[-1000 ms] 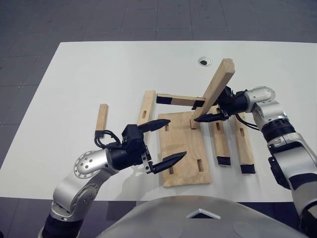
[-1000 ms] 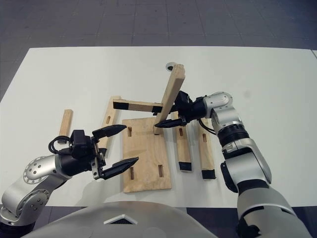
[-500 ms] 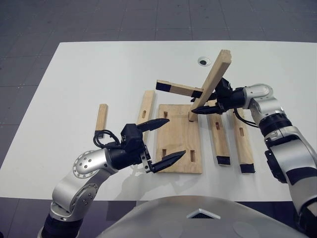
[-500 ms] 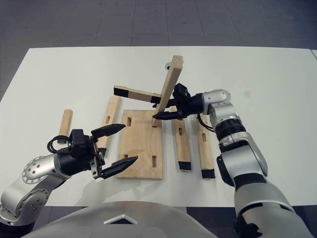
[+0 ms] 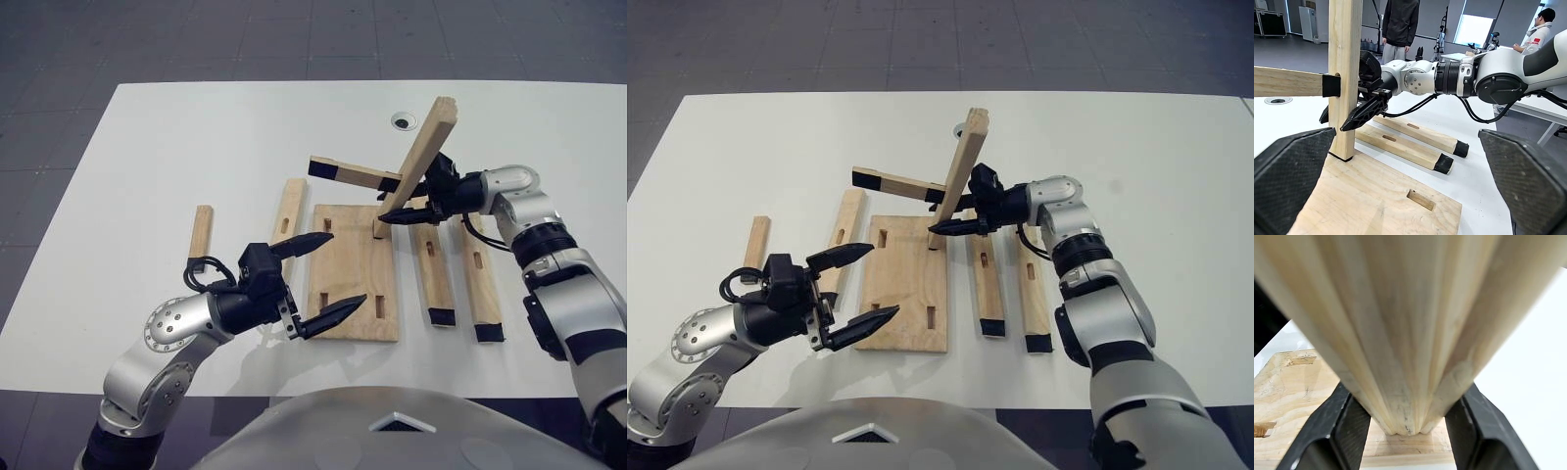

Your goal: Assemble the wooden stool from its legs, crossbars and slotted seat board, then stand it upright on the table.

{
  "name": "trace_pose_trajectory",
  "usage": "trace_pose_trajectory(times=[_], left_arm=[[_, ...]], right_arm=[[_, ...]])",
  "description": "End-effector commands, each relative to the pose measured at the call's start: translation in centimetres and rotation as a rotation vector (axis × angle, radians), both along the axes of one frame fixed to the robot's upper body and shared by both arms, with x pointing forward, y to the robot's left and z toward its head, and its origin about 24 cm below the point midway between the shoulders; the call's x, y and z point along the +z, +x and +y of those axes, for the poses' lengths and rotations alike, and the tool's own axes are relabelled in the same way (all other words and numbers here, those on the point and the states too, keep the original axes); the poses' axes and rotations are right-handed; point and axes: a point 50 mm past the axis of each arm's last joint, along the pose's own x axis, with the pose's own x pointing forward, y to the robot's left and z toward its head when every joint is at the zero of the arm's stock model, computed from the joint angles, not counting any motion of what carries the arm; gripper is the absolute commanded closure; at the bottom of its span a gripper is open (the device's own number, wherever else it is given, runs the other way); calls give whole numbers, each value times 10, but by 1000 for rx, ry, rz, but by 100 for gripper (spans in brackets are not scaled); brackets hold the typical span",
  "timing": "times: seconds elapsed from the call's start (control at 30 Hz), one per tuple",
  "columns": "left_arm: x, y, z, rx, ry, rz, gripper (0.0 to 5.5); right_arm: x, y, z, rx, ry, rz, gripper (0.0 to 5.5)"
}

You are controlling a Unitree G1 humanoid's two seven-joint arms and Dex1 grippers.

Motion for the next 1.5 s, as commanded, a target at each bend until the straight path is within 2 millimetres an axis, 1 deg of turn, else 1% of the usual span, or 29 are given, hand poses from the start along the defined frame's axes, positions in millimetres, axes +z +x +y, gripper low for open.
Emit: trace_pose_trajectory(times=[0.03,0.1,0.2,0.23,0.47,0.6,0.7,0.83,0.93,1.07,1.13,1.27,1.4,1.43,1.5], left_arm=[[-1,3,1,14,20,-2,9],[-1,3,1,16,20,-1,9],[-1,3,1,18,19,0,9],[-1,3,1,19,19,0,9],[-1,3,1,19,17,0,9],[-1,3,1,19,16,0,9],[-1,3,1,22,16,-1,9],[-1,3,1,27,14,0,9],[-2,3,1,30,11,-1,9],[-2,3,0,29,10,-2,9],[-2,3,0,32,11,-2,9],[-1,3,0,39,9,-5,9],[-2,5,-2,43,5,-10,9],[-2,5,-2,45,4,-11,9],[-4,6,-3,47,16,-14,9]], right_arm=[[-75,-48,-33,-63,-336,274,347],[-70,-45,-33,-63,-315,258,347],[-67,-44,-32,-60,-304,251,347],[-66,-44,-32,-58,-304,251,309],[-66,-44,-31,-65,-304,243,188],[-63,-40,-32,-82,-294,226,124],[-51,-34,-34,-96,-262,192,78],[-28,-25,-33,-90,-189,122,4],[-10,-23,-32,-83,-141,75,1],[1,-27,-35,-92,-132,42,1],[9,-27,-37,-117,-112,10,1],[29,-38,-41,-178,-75,-110,1],[56,-49,-51,-301,-48,-259,1],[64,-48,-54,-348,-48,-295,1],[87,-45,-64,-474,-43,-388,1]])
